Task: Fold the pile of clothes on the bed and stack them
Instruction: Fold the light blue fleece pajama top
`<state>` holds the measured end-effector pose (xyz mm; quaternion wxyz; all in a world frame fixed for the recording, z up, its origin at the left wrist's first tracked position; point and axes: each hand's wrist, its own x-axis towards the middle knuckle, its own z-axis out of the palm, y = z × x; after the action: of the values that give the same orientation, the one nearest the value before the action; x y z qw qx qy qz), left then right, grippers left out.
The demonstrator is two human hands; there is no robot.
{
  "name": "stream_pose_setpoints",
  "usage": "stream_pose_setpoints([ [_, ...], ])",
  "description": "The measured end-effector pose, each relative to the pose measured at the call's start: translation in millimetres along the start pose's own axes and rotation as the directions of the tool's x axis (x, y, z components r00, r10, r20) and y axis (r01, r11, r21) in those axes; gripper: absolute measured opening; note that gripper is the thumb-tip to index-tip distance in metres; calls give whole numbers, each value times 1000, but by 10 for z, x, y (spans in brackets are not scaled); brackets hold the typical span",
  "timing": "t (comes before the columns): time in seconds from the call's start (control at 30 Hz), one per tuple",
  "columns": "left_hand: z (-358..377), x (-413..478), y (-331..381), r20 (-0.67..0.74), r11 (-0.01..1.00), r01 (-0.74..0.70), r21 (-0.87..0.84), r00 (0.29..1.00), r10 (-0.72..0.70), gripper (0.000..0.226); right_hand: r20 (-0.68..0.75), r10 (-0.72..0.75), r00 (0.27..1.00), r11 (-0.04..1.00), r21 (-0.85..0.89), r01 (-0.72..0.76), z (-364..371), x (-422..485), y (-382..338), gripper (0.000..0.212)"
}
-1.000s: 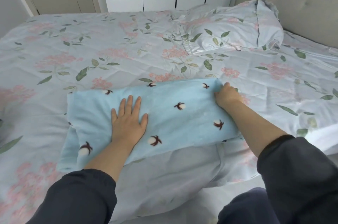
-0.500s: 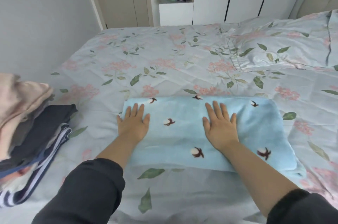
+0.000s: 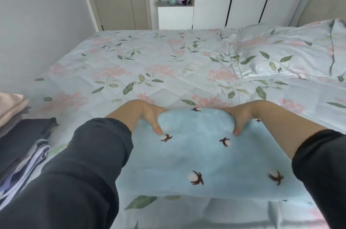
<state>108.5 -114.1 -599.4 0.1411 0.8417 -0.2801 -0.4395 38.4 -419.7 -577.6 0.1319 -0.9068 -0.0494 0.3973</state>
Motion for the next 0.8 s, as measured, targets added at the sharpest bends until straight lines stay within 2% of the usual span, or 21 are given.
stream_pose_setpoints([
  [0.07, -51, 19, -40, 62, 999, 40, 26, 997, -42, 63, 65, 7, 998, 1000, 10, -8, -38, 70, 57, 94],
  [0.13, -102, 3, -64, 124, 988, 125, 86, 983, -135, 62, 135, 58, 989, 996, 61, -67, -68, 83, 80, 65],
  [0.2, -134, -43, -50, 100, 948, 259, 183, 955, -280, 59, 164, 136, 977, 987, 60, -147, -71, 43, 81, 41],
  [0.23, -135, -73, -35, 46, 924, 311, 223, 943, -329, 59, 138, 168, 976, 984, 39, -175, -66, 10, 82, 36],
  [0.3, -117, -155, -3, -97, 901, 352, 253, 936, -338, 60, 34, 191, 981, 982, 12, -191, -53, -96, 61, 32],
  [0.37, -102, -307, 21, -246, 918, 329, 220, 930, -274, 55, -110, 177, 978, 983, -24, -181, -74, -268, 9, 26],
  [0.43, -120, -528, 62, -405, 954, 263, 146, 895, -185, 44, -296, 141, 945, 984, -62, -166, -152, -487, -79, 18],
  [0.47, -141, -664, 103, -504, 962, 235, 138, 853, -136, 40, -404, 111, 908, 986, -66, -150, -206, -595, -130, 17],
  [0.5, -179, -792, 149, -611, 963, 223, 154, 787, -85, 38, -522, 72, 850, 988, -80, -133, -265, -696, -181, 17],
  [0.57, -269, -1028, 242, -795, 947, 246, 208, 607, 17, 34, -737, -27, 675, 980, -154, -129, -378, -878, -280, 19],
  [0.63, -265, -1213, 336, -895, 907, 316, 278, 427, 126, 26, -876, -126, 465, 958, -229, -172, -419, -1016, -345, 26],
  [0.7, -155, -1322, 359, -919, 829, 409, 381, 267, 290, 21, -931, -237, 277, 917, -309, -254, -322, -1111, -373, 27],
  [0.73, -41, -1348, 344, -912, 789, 458, 410, 222, 345, 25, -937, -283, 203, 900, -333, -283, -210, -1132, -365, 28],
  [0.8, 308, -1355, 268, -888, 730, 510, 455, 202, 413, 41, -932, -349, 96, 887, -362, -287, 144, -1134, -318, 35],
])
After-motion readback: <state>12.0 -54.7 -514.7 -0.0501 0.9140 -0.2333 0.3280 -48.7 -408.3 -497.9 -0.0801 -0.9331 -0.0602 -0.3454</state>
